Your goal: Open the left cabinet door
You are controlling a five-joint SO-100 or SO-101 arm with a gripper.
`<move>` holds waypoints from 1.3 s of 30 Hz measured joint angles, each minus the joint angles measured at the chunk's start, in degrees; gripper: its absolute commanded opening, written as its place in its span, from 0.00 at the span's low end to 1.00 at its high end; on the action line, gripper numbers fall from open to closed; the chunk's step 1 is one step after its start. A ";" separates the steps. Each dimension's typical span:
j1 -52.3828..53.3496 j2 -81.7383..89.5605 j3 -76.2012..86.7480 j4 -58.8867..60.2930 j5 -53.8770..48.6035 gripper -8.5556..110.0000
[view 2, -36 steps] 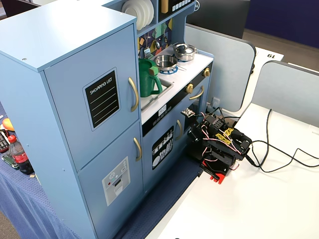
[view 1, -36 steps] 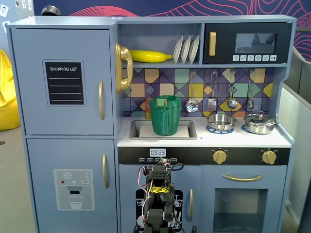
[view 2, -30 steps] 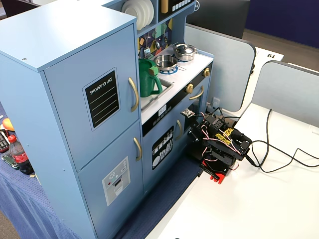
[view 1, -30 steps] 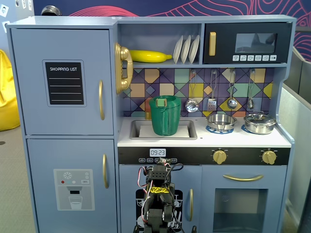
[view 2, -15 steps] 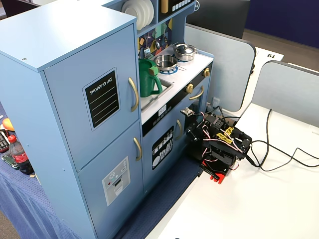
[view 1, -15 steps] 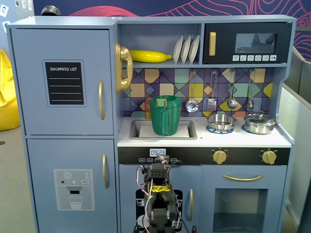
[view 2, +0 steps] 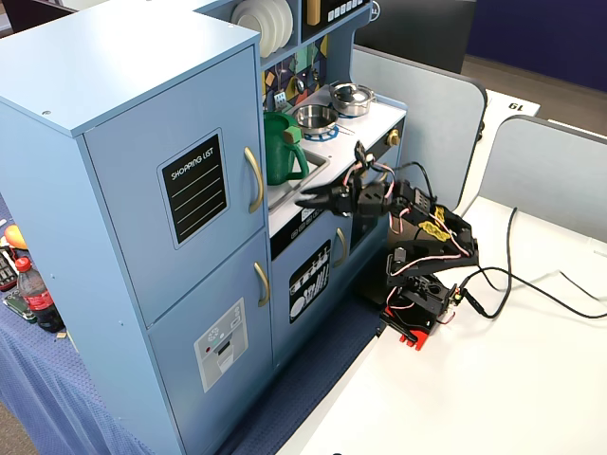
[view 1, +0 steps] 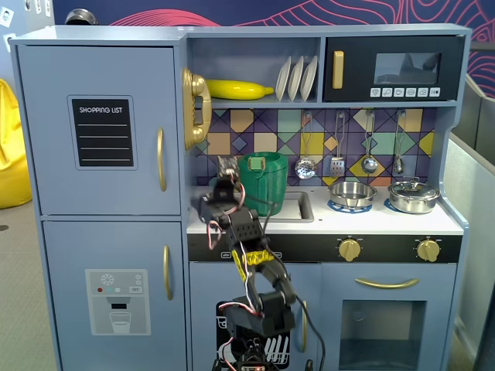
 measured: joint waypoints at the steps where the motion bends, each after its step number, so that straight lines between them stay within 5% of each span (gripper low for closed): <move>1: -0.62 -1.49 -1.49 -1.32 -0.70 0.19; 39: -20.30 -20.74 -15.12 -21.88 -12.30 0.20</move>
